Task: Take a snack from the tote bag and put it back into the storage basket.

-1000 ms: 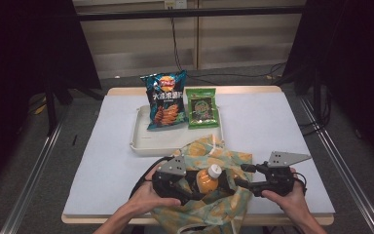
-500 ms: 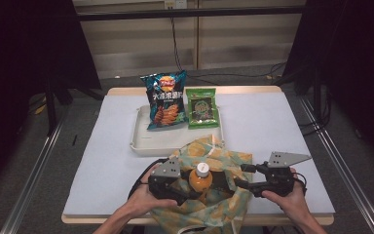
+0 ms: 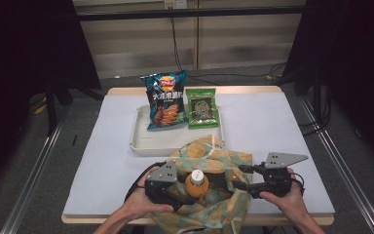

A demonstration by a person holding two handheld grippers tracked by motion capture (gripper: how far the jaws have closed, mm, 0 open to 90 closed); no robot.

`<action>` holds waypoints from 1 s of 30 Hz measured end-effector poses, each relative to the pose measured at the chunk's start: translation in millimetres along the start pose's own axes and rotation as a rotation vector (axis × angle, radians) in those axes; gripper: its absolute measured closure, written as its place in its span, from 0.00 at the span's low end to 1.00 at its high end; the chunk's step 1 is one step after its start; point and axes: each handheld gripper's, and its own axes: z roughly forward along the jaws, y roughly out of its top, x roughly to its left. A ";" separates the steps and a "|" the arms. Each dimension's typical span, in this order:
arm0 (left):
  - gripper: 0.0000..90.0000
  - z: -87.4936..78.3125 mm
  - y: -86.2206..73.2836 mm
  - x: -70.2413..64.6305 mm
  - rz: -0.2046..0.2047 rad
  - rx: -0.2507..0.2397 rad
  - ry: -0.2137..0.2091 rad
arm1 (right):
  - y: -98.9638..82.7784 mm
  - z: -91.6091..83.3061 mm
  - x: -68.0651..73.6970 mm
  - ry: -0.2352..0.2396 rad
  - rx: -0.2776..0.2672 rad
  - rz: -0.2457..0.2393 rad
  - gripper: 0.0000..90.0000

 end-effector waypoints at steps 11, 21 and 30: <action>0.28 2.7 12.3 5.8 0.020 -0.040 -0.063 | -0.1 -0.2 -0.1 0.001 -0.001 0.003 0.41; 0.28 13.9 17.4 9.5 0.028 -0.047 -0.051 | -0.5 0.9 -0.9 0.004 0.002 0.007 0.41; 0.34 13.5 20.4 4.6 0.009 -0.022 -0.014 | -1.4 1.4 -0.8 0.006 0.005 0.002 0.41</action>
